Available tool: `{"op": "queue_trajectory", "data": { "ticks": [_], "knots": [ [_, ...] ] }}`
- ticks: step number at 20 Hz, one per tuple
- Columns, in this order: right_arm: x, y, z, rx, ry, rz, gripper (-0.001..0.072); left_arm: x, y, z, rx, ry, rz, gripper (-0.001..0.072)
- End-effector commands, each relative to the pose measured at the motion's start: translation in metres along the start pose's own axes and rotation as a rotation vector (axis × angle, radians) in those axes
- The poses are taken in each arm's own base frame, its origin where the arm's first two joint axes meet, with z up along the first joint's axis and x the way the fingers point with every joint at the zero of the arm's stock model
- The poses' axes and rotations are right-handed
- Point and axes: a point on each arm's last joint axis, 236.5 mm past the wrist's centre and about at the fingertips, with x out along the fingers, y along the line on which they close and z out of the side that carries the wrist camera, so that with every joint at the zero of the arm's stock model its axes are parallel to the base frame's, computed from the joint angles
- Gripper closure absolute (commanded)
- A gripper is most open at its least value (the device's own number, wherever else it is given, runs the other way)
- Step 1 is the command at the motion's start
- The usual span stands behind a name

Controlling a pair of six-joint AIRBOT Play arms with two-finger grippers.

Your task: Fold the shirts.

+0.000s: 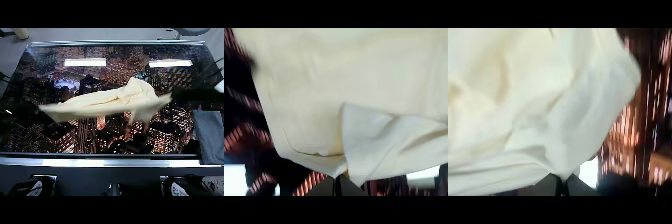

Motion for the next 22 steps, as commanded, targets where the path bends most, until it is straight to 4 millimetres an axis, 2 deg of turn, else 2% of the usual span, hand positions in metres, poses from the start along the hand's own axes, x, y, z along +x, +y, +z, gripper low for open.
{"op": "queue_trajectory", "data": {
  "ticks": [1,2,3,4,5,6,8,10,12,13,14,16,17,19,21,22],
  "knots": [
    [-0.25,0.102,0.117,-0.269,-0.743,-0.017,0.0693,-0.212,-0.039,0.146,0.127,-0.641,0.128,0.0686],
    [-0.325,0.127,0.118,-0.321,-0.935,-0.03,0.0693,-0.28,-0.052,0.165,0.149,-0.821,0.167,0.0686],
    [-0.386,0.146,0.107,-0.347,-1.084,-0.031,0.0693,-0.331,-0.066,0.171,0.164,-0.947,0.184,0.0686],
    [-0.431,0.16,0.088,-0.356,-1.19,-0.022,0.0693,-0.368,-0.081,0.17,0.175,-1.035,0.173,0.0686],
    [-0.454,0.167,0.072,-0.358,-1.237,-0.018,0.0693,-0.388,-0.094,0.167,0.178,-1.082,0.144,0.0686],
    [-0.464,0.169,0.057,-0.361,-1.247,-0.02,0.0693,-0.399,-0.104,0.163,0.186,-1.106,0.115,0.0686],
    [-0.46,0.163,0.045,-0.362,-1.203,-0.055,0.0693,-0.397,-0.105,0.159,0.187,-1.094,0.11,0.0686],
    [-0.443,0.147,0.047,-0.341,-1.132,-0.114,0.0693,-0.387,-0.099,0.161,0.184,-1.059,0.128,0.0685],
    [-0.412,0.126,0.055,-0.282,-1.023,-0.151,0.0693,-0.369,-0.09,0.168,0.191,-1.015,0.145,0.0684],
    [-0.391,0.116,0.059,-0.261,-0.949,-0.164,0.0692,-0.353,-0.083,0.173,0.184,-0.976,0.15,0.0685],
    [-0.362,0.104,0.063,-0.239,-0.849,-0.177,0.0692,-0.328,-0.073,0.177,0.166,-0.915,0.152,0.0685],
    [-0.291,0.075,0.068,-0.189,-0.605,-0.205,0.0692,-0.252,-0.042,0.182,0.111,-0.716,0.153,0.0685],
    [-0.252,0.058,0.068,-0.159,-0.471,-0.218,0.0692,-0.206,-0.026,0.178,0.082,-0.599,0.148,0.0685],
    [-0.158,0.018,0.062,-0.075,-0.177,-0.231,0.0694,-0.103,0.0,0.162,0.085,-0.358,0.133,0.0685],
    [-0.065,-0.012,0.054,-0.012,0.035,-0.209,0.0694,0.001,0.025,0.128,0.051,-0.121,0.111,0.0686],
    [-0.024,-0.022,0.05,0.002,0.11,-0.207,0.0694,0.043,0.036,0.11,0.028,-0.018,0.105,0.0686]
  ]
}}
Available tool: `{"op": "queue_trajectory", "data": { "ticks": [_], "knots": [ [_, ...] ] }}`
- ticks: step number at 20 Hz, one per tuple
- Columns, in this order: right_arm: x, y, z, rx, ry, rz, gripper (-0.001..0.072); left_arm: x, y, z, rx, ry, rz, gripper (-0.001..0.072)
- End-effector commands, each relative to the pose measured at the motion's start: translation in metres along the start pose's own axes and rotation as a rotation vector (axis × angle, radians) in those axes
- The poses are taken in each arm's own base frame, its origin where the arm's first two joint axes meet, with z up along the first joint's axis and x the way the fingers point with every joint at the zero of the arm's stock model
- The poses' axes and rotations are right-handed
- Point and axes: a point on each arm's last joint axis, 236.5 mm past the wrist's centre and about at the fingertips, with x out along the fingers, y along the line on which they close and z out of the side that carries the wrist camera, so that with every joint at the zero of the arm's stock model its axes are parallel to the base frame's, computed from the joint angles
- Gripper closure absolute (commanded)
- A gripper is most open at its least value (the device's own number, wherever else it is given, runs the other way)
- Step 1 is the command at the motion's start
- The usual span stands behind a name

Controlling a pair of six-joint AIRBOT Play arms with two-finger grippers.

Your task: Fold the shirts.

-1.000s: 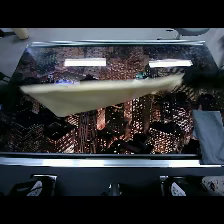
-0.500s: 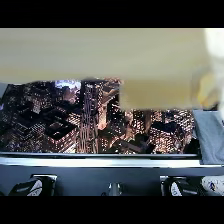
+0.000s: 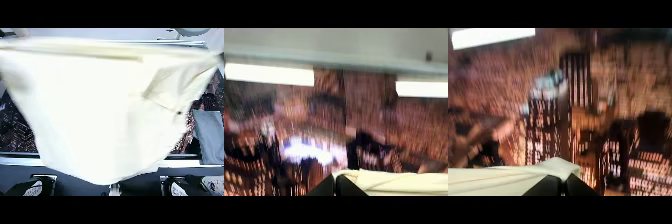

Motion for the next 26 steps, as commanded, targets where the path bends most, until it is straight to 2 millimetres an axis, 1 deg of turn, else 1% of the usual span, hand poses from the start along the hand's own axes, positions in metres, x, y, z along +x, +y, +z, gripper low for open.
{"op": "queue_trajectory", "data": {
  "ticks": [1,2,3,4,5,6,7,8,10,11,12,13,14,15,16,17,18,19,20,21,22,23,24,25,26],
  "knots": [
    [0.148,-0.004,-0.063,0.041,0.364,0.021,0.0694,0.129,0.017,-0.113,-0.036,0.379,-0.022,0.0685],
    [0.184,0.003,-0.072,0.03,0.388,0.03,0.0694,0.156,0.022,-0.133,-0.048,0.438,-0.022,0.0685],
    [0.219,0.01,-0.08,0.024,0.397,0.037,0.0694,0.182,0.027,-0.148,-0.062,0.473,-0.018,0.0685],
    [0.249,0.014,-0.084,0.032,0.387,0.038,0.0693,0.202,0.032,-0.159,-0.074,0.492,-0.013,0.0685],
    [0.272,0.013,-0.084,0.062,0.367,0.034,0.0693,0.22,0.037,-0.165,-0.102,0.497,-0.002,0.0685],
    [0.289,0.013,-0.082,0.11,0.337,0.035,0.0693,0.234,0.04,-0.168,-0.113,0.491,0.0,0.0684],
    [0.303,0.01,-0.075,0.161,0.294,0.03,0.0693,0.248,0.043,-0.168,-0.123,0.473,0.001,0.0684],
    [0.312,0.008,-0.066,0.183,0.245,0.027,0.0693,0.259,0.043,-0.166,-0.136,0.448,-0.003,0.0685],
    [0.322,0.007,-0.046,0.186,0.15,0.034,0.0693,0.276,0.042,-0.159,-0.175,0.39,-0.019,0.0684],
    [0.322,0.008,-0.042,0.189,0.137,0.037,0.0693,0.28,0.04,-0.156,-0.191,0.373,-0.026,0.0684],
    [0.318,0.008,-0.047,0.183,0.166,0.037,0.0693,0.279,0.039,-0.156,-0.193,0.377,-0.03,0.0684],
    [0.31,0.007,-0.059,0.145,0.226,0.027,0.0692,0.272,0.036,-0.162,-0.173,0.413,-0.042,0.0684],
    [0.298,0.003,-0.078,0.08,0.317,0.007,0.0691,0.261,0.033,-0.173,-0.125,0.479,-0.065,0.0684],
    [0.278,-0.006,-0.108,0.033,0.462,-0.032,0.0691,0.247,0.03,-0.193,-0.098,0.584,-0.083,0.0683],
    [0.259,-0.013,-0.137,0.023,0.605,-0.063,0.0691,0.231,0.03,-0.219,-0.085,0.709,-0.089,0.0684],
    [0.24,-0.015,-0.169,0.024,0.759,-0.075,0.0691,0.215,0.031,-0.246,-0.071,0.833,-0.085,0.0684],
    [0.232,-0.015,-0.193,0.029,0.854,-0.072,0.0692,0.207,0.034,-0.268,-0.084,0.912,-0.062,0.0684],
    [0.232,-0.013,-0.215,0.037,0.916,-0.066,0.0692,0.204,0.035,-0.287,-0.109,0.956,-0.048,0.0684],
    [0.239,-0.01,-0.234,0.053,0.943,-0.061,0.0692,0.204,0.037,-0.303,-0.139,0.984,-0.035,0.0684],
    [0.248,-0.003,-0.247,0.078,0.945,-0.041,0.0691,0.206,0.036,-0.319,-0.173,1.012,-0.03,0.0683],
    [0.254,0.005,-0.251,0.103,0.936,-0.009,0.0652,0.207,0.026,-0.325,-0.218,1.029,-0.064,0.06],
    [0.254,0.015,-0.245,0.137,0.922,0.026,0.048,0.208,0.019,-0.318,-0.261,1.019,-0.101,0.0315],
    [0.244,0.019,-0.235,0.143,0.917,0.046,0.0323,0.205,0.022,-0.304,-0.265,0.996,-0.107,0.0184],
    [0.23,0.014,-0.227,0.118,0.918,0.039,0.0249,0.199,0.031,-0.29,-0.256,0.975,-0.09,0.0186],
    [0.214,0.0,-0.22,0.102,0.918,0.005,0.0196,0.187,0.044,-0.28,-0.249,0.97,-0.064,0.0186]
  ]
}}
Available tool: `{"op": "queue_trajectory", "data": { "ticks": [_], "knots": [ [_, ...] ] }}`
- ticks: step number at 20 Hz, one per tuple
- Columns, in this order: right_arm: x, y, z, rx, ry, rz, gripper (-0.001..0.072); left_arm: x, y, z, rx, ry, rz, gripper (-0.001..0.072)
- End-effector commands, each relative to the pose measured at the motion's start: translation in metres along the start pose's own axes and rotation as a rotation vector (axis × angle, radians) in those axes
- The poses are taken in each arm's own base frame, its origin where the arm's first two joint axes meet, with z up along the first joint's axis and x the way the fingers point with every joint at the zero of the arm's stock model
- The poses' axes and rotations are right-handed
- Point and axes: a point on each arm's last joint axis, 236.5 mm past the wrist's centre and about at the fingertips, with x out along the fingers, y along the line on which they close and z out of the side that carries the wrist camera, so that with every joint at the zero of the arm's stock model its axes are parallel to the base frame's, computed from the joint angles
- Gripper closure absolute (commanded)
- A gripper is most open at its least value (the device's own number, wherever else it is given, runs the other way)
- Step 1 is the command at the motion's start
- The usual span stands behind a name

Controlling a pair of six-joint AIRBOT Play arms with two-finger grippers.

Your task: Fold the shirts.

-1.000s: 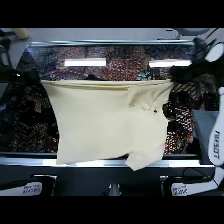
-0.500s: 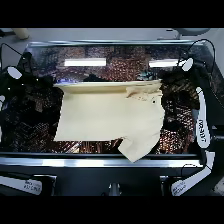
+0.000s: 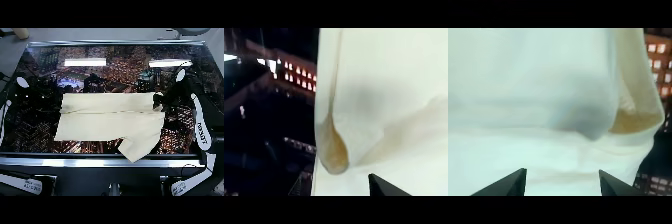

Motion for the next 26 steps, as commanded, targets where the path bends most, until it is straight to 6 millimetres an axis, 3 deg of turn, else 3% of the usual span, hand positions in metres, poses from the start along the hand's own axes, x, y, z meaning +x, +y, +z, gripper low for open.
{"op": "queue_trajectory", "data": {
  "ticks": [1,3,6,9,17,18,19,21,22,24,26],
  "knots": [
    [-0.032,-0.021,-0.029,0.004,0.051,-0.026,0.0193,-0.035,0.018,-0.017,-0.041,0.03,0.017,0.0186],
    [-0.036,-0.044,-0.055,0.057,0.075,-0.022,0.0199,-0.042,0.036,-0.052,-0.054,0.091,0.044,0.0186],
    [-0.008,-0.059,-0.106,0.095,0.095,-0.014,0.0218,-0.002,0.045,-0.124,-0.114,0.157,0.042,0.0185],
    [0.002,-0.06,-0.135,0.06,0.089,-0.006,0.0218,0.032,0.046,-0.163,-0.137,0.139,0.027,0.0184],
    [-0.003,-0.057,-0.146,0.056,0.086,0.0,0.0209,0.053,0.013,-0.156,-0.167,0.085,-0.082,0.0187],
    [-0.001,-0.055,-0.152,0.05,0.088,0.012,0.0171,0.057,0.009,-0.157,-0.171,0.097,-0.08,0.0228],
    [0.005,-0.051,-0.163,0.037,0.101,0.035,0.0128,0.059,0.007,-0.158,-0.171,0.101,-0.078,0.0347],
    [0.022,-0.04,-0.186,0.057,0.121,0.096,0.0128,0.06,0.005,-0.157,-0.163,0.1,-0.076,0.0639],
    [0.032,-0.033,-0.193,0.066,0.117,0.138,0.0129,0.06,0.005,-0.157,-0.162,0.101,-0.076,0.0683],
    [0.052,-0.021,-0.199,0.104,0.091,0.211,0.0137,0.059,0.005,-0.158,-0.16,0.1,-0.077,0.0684],
    [0.072,-0.024,-0.198,0.151,0.056,0.218,0.0178,0.055,0.003,-0.159,-0.155,0.1,-0.08,0.0684]
  ]
}}
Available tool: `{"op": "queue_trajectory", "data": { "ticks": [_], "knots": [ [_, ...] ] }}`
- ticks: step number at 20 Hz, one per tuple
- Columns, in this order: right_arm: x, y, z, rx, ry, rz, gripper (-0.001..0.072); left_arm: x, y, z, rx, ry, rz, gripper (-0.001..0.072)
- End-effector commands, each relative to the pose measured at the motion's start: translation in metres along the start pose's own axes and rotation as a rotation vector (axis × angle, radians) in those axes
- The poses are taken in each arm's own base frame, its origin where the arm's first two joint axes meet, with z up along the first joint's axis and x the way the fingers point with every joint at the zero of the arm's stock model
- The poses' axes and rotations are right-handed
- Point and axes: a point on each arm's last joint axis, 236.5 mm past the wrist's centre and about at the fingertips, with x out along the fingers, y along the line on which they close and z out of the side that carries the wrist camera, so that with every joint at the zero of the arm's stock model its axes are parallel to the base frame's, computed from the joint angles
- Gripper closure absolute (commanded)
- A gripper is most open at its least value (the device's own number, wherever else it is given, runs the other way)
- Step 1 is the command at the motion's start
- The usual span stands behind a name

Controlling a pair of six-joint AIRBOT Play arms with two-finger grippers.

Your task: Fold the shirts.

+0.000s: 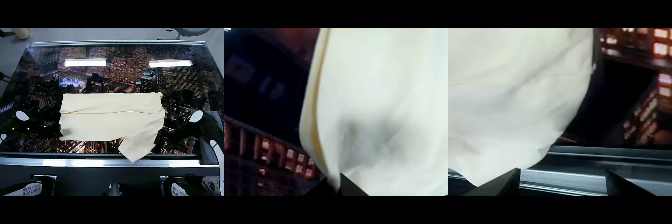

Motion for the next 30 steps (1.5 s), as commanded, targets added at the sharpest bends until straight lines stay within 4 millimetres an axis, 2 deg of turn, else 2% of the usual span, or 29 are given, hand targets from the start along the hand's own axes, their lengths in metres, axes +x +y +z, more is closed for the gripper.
{"op": "queue_trajectory", "data": {
  "ticks": [1,3,5,6,7,8,10,12,13,15,16,17,21,23,26,27,28,29,30],
  "knots": [
    [0.032,-0.001,0.005,0.062,-0.084,0.059,0.0206,-0.004,-0.003,-0.002,0.009,-0.005,-0.003,0.0684],
    [0.039,-0.002,0.013,0.092,-0.133,0.078,0.0282,-0.009,-0.005,-0.001,0.015,-0.023,-0.004,0.0684],
    [0.039,0.002,0.023,0.113,-0.18,0.101,0.0318,-0.01,-0.006,0.0,0.018,-0.029,-0.005,0.0684],
    [0.038,0.003,0.026,0.118,-0.193,0.108,0.0381,-0.01,-0.006,0.0,0.018,-0.03,-0.005,0.0684],
    [0.038,0.004,0.027,0.12,-0.195,0.114,0.0524,-0.01,-0.006,0.001,0.018,-0.032,-0.004,0.0684],
    [0.038,0.005,0.027,0.12,-0.193,0.115,0.0697,-0.01,-0.006,0.001,0.018,-0.033,-0.004,0.0684],
    [0.026,0.012,0.028,0.051,-0.194,0.116,0.0693,-0.016,-0.009,0.006,0.069,-0.054,-0.005,0.0685],
    [-0.014,0.035,0.039,-0.039,-0.235,0.139,0.0694,-0.045,-0.023,0.026,0.133,-0.15,-0.01,0.0686],
    [-0.039,0.048,0.049,-0.078,-0.277,0.15,0.0694,-0.067,-0.034,0.04,0.162,-0.223,-0.013,0.0688],
    [-0.094,0.072,0.09,-0.105,-0.429,0.167,0.0694,-0.102,-0.05,0.071,0.184,-0.325,-0.02,0.0688],
    [-0.114,0.08,0.116,-0.113,-0.498,0.172,0.0694,-0.111,-0.056,0.089,0.176,-0.351,-0.025,0.0688],
    [-0.126,0.084,0.14,-0.118,-0.531,0.173,0.0694,-0.115,-0.06,0.106,0.159,-0.36,-0.033,0.0688],
    [-0.136,0.101,0.234,-0.093,-0.579,0.227,0.0693,-0.126,-0.094,0.183,0.131,-0.404,-0.147,0.0686],
    [-0.131,0.106,0.271,-0.027,-0.594,0.282,0.0693,-0.117,-0.097,0.21,0.096,-0.381,-0.159,0.0686],
    [-0.104,0.103,0.299,0.098,-0.565,0.352,0.0692,-0.079,-0.092,0.228,0.018,-0.309,-0.165,0.0674],
    [-0.092,0.101,0.3,0.105,-0.541,0.345,0.0691,-0.066,-0.088,0.228,0.006,-0.283,-0.163,0.056],
    [-0.08,0.101,0.3,0.102,-0.522,0.332,0.0684,-0.055,-0.087,0.227,-0.009,-0.257,-0.164,0.025],
    [-0.077,0.1,0.301,0.101,-0.516,0.33,0.0519,-0.049,-0.086,0.223,-0.027,-0.23,-0.164,0.0054],
    [-0.078,0.101,0.298,0.064,-0.516,0.324,0.0125,-0.048,-0.087,0.219,-0.006,-0.213,-0.161,0.0044]
  ]
}}
